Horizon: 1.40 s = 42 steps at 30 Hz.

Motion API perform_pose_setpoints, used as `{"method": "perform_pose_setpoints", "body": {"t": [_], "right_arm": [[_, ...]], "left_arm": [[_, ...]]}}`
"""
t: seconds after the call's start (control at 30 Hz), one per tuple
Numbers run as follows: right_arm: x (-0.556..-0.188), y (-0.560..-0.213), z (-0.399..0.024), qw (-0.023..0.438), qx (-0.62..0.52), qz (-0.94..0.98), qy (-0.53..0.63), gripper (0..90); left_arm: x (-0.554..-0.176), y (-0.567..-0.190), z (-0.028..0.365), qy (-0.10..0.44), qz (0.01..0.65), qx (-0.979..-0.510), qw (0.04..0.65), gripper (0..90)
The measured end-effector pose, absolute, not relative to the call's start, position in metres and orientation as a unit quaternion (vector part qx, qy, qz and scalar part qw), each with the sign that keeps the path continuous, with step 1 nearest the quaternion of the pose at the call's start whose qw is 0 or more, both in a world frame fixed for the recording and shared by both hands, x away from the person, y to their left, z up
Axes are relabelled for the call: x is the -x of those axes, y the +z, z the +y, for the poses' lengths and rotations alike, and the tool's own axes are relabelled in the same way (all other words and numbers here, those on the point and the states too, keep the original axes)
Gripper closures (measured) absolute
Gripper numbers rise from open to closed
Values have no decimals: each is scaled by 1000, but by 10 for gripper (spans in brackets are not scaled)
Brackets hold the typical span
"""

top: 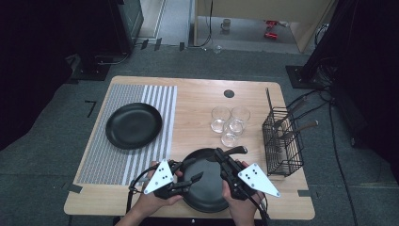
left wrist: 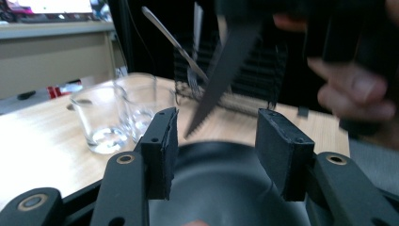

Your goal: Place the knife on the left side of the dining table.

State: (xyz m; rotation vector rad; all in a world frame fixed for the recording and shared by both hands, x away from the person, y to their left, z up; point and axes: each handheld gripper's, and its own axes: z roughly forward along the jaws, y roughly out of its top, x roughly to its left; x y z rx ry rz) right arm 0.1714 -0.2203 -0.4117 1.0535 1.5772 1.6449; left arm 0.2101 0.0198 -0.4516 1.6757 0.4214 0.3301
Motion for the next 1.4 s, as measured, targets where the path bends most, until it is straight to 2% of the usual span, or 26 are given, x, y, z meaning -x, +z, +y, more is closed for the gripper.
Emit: {"method": "perform_pose_setpoints", "body": {"t": [0.4, 0.7, 0.9, 1.3, 1.4], "right_arm": [[-176, -423, -201, 293, -392, 639, 594, 890], [-174, -432, -178, 275, -372, 675, 575, 890], [-171, -437, -164, 268, -356, 695, 564, 890], [-171, -442, -152, 256, -348, 716, 549, 890], [-170, -443, -150, 258, -342, 721, 544, 890]], "left_arm": [[-198, -403, 28, 182, 189, -696, 669, 490], [-189, -386, 27, 181, 184, -688, 678, 488], [-188, -380, 29, 161, 194, -685, 684, 574], [-182, -377, 22, 184, 190, -703, 661, 609], [-184, -377, 22, 181, 197, -704, 657, 694]]}}
